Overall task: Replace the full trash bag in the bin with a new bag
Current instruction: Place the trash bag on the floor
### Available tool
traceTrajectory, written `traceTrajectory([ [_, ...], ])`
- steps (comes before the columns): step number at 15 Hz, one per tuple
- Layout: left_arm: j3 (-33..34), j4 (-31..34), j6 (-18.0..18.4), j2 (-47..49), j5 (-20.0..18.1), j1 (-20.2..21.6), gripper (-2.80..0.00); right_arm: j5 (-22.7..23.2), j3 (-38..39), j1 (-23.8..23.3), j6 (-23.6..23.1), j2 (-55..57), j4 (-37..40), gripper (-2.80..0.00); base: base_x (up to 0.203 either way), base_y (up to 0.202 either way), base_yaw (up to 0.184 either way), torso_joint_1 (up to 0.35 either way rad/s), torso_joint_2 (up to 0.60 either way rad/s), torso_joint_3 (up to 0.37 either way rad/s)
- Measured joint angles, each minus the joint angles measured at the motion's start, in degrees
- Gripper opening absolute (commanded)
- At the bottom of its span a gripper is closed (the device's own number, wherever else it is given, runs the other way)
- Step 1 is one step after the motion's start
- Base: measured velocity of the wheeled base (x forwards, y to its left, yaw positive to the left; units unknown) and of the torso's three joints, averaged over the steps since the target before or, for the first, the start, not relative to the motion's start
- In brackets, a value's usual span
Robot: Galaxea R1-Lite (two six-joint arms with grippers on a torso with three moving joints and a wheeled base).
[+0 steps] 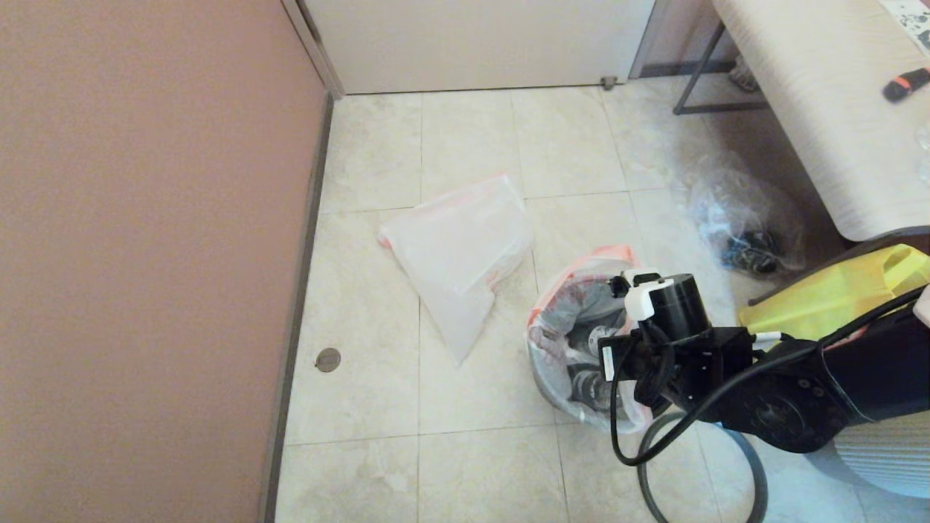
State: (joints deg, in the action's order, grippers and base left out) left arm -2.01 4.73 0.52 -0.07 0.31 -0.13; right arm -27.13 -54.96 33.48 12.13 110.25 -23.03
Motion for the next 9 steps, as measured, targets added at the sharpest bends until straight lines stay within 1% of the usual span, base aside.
traceTrajectory([
  [2,0.0,0.0,0.0,0.0,0.0,0.0,-2.80,0.0,0.0,2.3,-1.3,-2.4,1.6,-2.80,0.000,0.000,0.000,0.000,0.00,0.000],
  [6,0.0,0.0,0.0,0.0,0.0,0.0,-2.80,0.7,-0.7,5.2,-3.8,-9.9,4.8,-2.80,0.000,0.000,0.000,0.000,0.00,0.000],
  [8,0.0,0.0,0.0,0.0,0.0,0.0,-2.80,0.7,-2.0,6.3,-5.5,-14.6,7.2,-2.80,0.000,0.000,0.000,0.000,0.00,0.000],
  [9,0.0,0.0,0.0,0.0,0.0,0.0,-2.80,0.7,-3.9,6.7,-6.1,-17.4,9.2,-2.80,0.000,0.000,0.000,0.000,0.00,0.000],
])
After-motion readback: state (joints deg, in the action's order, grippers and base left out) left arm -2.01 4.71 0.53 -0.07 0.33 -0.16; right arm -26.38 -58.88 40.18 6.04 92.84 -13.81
